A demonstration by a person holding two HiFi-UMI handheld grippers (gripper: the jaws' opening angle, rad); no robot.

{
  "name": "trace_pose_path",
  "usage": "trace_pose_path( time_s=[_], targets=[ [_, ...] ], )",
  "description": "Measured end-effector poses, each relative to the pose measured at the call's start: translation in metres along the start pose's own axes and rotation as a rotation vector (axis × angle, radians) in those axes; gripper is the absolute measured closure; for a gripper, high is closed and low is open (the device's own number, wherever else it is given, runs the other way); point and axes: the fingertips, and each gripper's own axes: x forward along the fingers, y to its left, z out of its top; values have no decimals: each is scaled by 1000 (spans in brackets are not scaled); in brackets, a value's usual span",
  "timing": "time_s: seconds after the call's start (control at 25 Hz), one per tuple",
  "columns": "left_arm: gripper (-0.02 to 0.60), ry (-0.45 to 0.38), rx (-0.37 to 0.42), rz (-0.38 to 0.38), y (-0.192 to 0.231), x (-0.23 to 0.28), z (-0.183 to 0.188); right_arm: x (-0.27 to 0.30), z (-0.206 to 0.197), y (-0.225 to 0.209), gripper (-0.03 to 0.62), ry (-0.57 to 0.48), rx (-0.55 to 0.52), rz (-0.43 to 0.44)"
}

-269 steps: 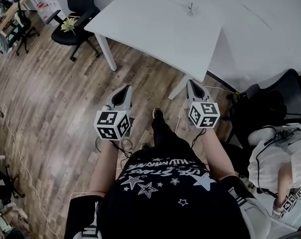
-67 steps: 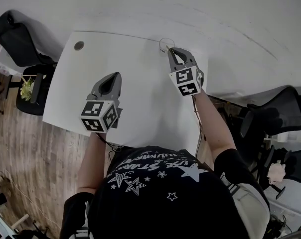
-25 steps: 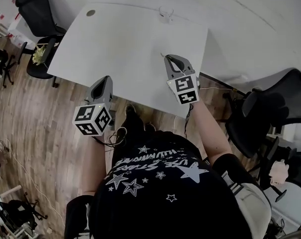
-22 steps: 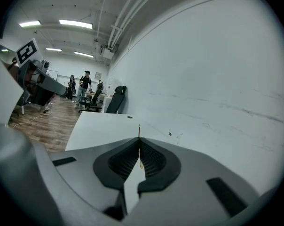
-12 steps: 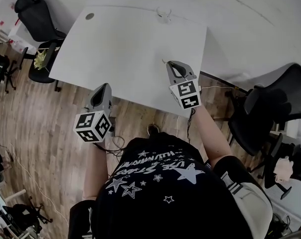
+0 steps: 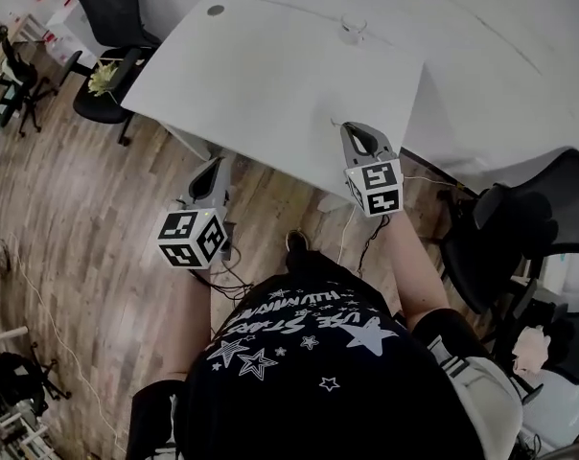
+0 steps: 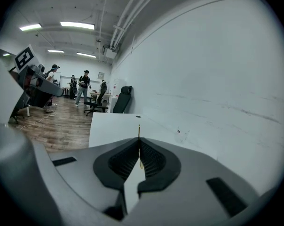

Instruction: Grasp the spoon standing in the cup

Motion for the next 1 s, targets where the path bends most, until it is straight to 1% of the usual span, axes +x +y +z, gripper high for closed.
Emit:
trace_pose_path(
  time_s=[0.2,0.4,0.56,0.8,1.0],
  targets=[
    [574,-17,-12,38,7,-45,-13,-19,6,35,580,-26,-8,24],
    [574,-46,-19,69,3,-83,-19,-42,13,60,580,-64,1,63],
    [574,-54,-32,86,-2,-115,-30,-62,15,81,580,-71,3,88],
    [574,-69,-29,87,-17,-157,-44,-102,13,109,580,-76,-11,96],
    [574,-71,-25,73,-33,-182,-55,-134,8,126,580,-80,-2,93]
  ],
)
